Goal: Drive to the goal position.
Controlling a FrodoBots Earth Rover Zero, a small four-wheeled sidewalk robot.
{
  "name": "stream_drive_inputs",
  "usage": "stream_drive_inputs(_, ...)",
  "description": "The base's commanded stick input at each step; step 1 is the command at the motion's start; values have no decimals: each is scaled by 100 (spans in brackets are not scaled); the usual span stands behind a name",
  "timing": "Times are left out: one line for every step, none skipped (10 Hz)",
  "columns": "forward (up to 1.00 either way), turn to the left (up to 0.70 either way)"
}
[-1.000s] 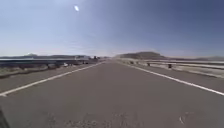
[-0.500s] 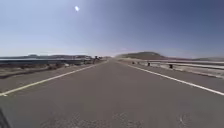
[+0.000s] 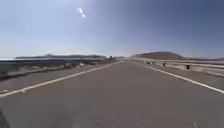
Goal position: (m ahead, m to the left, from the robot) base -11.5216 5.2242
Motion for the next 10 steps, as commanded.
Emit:
stream_drive_inputs(0,45)
stream_drive_inputs(0,45)
stream_drive_inputs(0,45)
stream_drive_inputs(0,45)
stream_drive_inputs(0,45)
stream_drive_inputs(0,45)
stream_drive_inputs(0,45)
stream_drive_inputs(0,45)
stream_drive_inputs(0,45)
stream_drive_inputs(0,45)
